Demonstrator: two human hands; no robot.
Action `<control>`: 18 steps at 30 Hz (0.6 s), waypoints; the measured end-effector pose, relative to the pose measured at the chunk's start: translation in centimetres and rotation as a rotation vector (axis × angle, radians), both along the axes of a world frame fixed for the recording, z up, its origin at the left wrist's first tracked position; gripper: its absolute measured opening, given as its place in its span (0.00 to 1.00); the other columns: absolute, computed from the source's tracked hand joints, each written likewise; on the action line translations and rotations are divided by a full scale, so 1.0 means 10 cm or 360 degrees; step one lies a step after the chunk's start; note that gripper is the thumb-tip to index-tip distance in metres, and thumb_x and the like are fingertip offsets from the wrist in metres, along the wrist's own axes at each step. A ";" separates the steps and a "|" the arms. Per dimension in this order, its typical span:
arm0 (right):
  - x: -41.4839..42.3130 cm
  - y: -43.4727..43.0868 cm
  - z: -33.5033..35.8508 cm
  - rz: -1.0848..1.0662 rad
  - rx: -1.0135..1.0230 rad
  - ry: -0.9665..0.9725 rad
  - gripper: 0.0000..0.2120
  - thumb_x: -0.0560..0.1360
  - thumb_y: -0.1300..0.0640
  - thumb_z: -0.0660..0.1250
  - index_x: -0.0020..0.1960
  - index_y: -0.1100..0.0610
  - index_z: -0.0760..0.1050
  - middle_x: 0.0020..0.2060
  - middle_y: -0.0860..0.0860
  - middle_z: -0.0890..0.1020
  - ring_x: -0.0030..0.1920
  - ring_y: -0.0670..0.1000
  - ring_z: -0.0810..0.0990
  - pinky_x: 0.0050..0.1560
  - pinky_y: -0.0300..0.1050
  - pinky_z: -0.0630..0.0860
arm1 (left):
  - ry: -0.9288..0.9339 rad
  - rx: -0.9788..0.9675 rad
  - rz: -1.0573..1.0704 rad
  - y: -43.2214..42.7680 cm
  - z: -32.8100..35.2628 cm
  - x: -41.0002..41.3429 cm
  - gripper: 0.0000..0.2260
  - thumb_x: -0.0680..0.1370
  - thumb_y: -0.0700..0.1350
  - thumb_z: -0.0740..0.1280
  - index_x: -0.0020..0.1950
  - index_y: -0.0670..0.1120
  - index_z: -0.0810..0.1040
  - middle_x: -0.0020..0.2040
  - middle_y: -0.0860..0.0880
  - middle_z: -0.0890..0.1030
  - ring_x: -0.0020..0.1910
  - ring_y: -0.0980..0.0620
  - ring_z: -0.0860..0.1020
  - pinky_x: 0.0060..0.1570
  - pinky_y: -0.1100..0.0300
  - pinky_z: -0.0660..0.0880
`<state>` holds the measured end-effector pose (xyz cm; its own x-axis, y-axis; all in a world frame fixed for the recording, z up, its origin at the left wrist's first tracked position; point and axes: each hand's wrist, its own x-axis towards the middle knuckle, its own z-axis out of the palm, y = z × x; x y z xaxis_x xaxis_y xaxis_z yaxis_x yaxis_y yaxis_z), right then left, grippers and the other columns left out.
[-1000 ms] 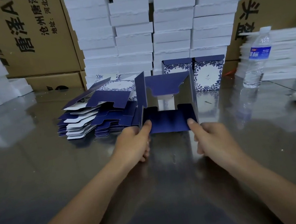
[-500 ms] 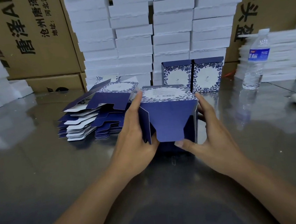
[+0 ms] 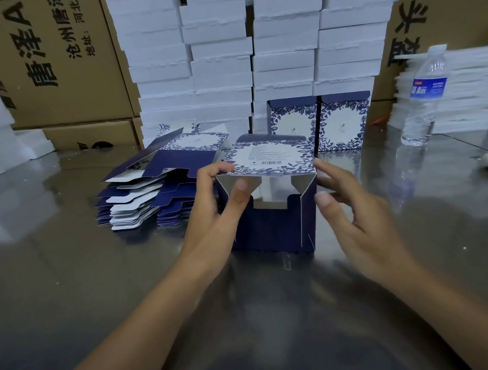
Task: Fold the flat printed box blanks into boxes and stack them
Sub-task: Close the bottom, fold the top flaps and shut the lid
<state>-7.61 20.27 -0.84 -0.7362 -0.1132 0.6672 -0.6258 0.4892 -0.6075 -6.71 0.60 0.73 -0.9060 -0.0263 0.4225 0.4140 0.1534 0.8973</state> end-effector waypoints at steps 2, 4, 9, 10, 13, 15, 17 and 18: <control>-0.01 -0.02 0.01 -0.0101 -0.0045 0.0007 0.16 0.70 0.33 0.58 0.57 0.29 0.63 0.52 0.26 0.75 0.51 0.35 0.77 0.51 0.42 0.75 | -0.0022 0.0003 -0.0011 0.03 0.03 0.03 0.26 0.62 0.77 0.60 0.54 0.64 0.68 0.56 0.41 0.76 0.53 0.37 0.77 0.50 0.38 0.76; -0.01 -0.02 0.00 -0.0172 -0.0090 0.0004 0.14 0.68 0.32 0.61 0.50 0.33 0.63 0.49 0.31 0.76 0.47 0.39 0.78 0.47 0.47 0.77 | -0.0029 0.0010 -0.0021 0.05 0.04 0.05 0.23 0.64 0.74 0.60 0.53 0.63 0.69 0.55 0.41 0.77 0.52 0.37 0.77 0.49 0.40 0.75; 0.01 -0.01 0.00 -0.0439 0.0140 0.0095 0.21 0.70 0.33 0.53 0.35 0.50 0.63 0.28 0.47 0.72 0.31 0.49 0.72 0.30 0.49 0.66 | 0.0014 -0.0111 -0.0029 0.08 0.01 0.07 0.21 0.66 0.72 0.59 0.53 0.63 0.68 0.51 0.51 0.77 0.43 0.54 0.73 0.40 0.64 0.67; 0.02 -0.01 0.01 -0.0502 0.0245 0.0125 0.23 0.72 0.35 0.51 0.33 0.53 0.63 0.25 0.48 0.70 0.29 0.52 0.70 0.28 0.49 0.63 | 0.0014 -0.0126 -0.0024 0.09 0.00 0.08 0.20 0.66 0.71 0.59 0.52 0.63 0.68 0.53 0.50 0.77 0.45 0.54 0.73 0.41 0.65 0.66; 0.06 0.00 0.05 -0.0656 0.0436 0.0195 0.26 0.75 0.41 0.50 0.33 0.61 0.69 0.24 0.56 0.74 0.28 0.62 0.71 0.28 0.48 0.58 | 0.0005 -0.0183 0.0022 0.13 -0.02 0.10 0.19 0.66 0.71 0.58 0.52 0.65 0.67 0.53 0.48 0.76 0.48 0.54 0.74 0.46 0.65 0.67; 0.06 0.00 0.06 -0.0702 0.0460 0.0186 0.23 0.77 0.45 0.53 0.34 0.62 0.71 0.27 0.59 0.77 0.31 0.64 0.73 0.29 0.48 0.59 | 0.0004 -0.0195 0.0042 0.14 -0.03 0.11 0.19 0.66 0.72 0.58 0.52 0.66 0.66 0.50 0.52 0.74 0.45 0.59 0.72 0.45 0.67 0.65; 0.05 0.00 0.06 -0.0702 0.0451 0.0163 0.20 0.78 0.48 0.56 0.35 0.62 0.71 0.29 0.60 0.77 0.33 0.65 0.74 0.30 0.48 0.60 | 0.0004 -0.0198 0.0046 0.15 -0.03 0.11 0.19 0.65 0.72 0.57 0.52 0.66 0.66 0.52 0.52 0.74 0.48 0.59 0.73 0.47 0.66 0.66; 0.04 -0.01 0.06 -0.0693 0.0445 0.0157 0.20 0.78 0.48 0.57 0.35 0.62 0.71 0.29 0.60 0.77 0.33 0.65 0.74 0.30 0.48 0.60 | 0.0005 -0.0198 0.0044 0.14 -0.02 0.11 0.19 0.66 0.72 0.57 0.52 0.65 0.66 0.54 0.51 0.75 0.50 0.57 0.74 0.49 0.65 0.67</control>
